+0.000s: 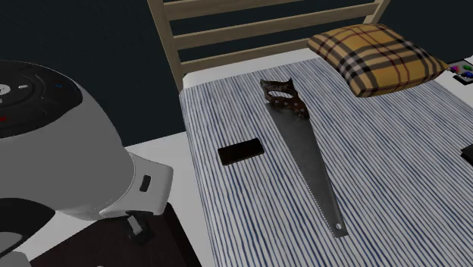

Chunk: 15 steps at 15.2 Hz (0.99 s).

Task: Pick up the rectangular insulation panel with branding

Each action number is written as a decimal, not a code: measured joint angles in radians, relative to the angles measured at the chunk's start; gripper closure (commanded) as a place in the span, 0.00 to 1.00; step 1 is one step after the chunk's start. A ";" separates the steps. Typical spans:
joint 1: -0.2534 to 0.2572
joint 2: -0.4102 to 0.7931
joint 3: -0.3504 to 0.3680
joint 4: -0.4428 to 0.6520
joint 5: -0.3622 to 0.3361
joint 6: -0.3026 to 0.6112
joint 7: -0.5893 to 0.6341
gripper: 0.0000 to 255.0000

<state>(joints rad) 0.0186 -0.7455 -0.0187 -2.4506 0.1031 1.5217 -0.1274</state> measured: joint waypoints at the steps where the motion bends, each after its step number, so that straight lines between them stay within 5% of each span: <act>1: 0.000 0.000 0.000 0.000 0.000 0.000 0.000 0.00; 15: -0.018 0.423 0.077 0.217 0.008 0.333 0.158 0.00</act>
<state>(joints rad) 0.0006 -0.3221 0.0586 -2.2340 0.1112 1.8552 0.0310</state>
